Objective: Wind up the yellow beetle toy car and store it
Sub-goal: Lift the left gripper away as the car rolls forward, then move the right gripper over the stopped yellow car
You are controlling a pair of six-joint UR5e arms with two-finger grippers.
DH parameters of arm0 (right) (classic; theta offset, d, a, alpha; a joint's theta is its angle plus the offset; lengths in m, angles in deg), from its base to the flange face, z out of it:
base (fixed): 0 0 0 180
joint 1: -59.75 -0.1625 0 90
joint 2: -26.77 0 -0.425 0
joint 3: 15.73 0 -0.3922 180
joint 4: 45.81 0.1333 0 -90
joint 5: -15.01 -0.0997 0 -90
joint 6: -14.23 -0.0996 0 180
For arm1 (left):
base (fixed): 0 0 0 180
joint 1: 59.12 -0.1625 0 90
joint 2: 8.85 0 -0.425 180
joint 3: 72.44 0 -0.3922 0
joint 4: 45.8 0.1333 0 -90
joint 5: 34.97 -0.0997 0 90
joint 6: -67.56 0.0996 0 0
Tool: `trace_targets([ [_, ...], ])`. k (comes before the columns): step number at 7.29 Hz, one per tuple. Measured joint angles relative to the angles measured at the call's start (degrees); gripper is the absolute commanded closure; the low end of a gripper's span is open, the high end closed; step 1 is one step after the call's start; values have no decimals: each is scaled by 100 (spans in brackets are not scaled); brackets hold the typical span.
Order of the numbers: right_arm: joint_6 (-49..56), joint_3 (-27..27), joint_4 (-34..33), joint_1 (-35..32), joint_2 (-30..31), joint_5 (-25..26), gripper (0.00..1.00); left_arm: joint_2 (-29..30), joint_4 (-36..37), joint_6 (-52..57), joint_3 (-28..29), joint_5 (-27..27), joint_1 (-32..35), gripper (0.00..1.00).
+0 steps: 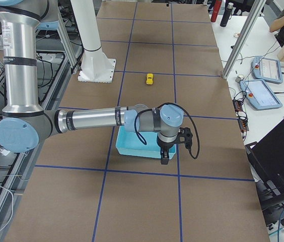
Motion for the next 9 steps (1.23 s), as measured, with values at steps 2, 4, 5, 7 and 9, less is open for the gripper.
trace_targets([
  [2, 66, -541, -6, 397, -588, -8, 0, -100, 451, -89, 268, 494, 892, 0],
  [4, 57, -1266, -8, 1328, -976, 2, 0, -227, 557, -76, 295, 593, 1306, 0],
  [5, 84, -1454, 54, 1812, -1182, 49, 0, -248, 548, -85, 292, 616, 1354, 0],
  [7, 151, -1539, 617, 2686, -1451, 246, 0, -263, 503, -115, 320, 817, 1373, 0],
  [9, 663, -1518, 1133, 3523, -1493, 722, 0, -274, 492, -122, 355, 971, 1376, 0],
])
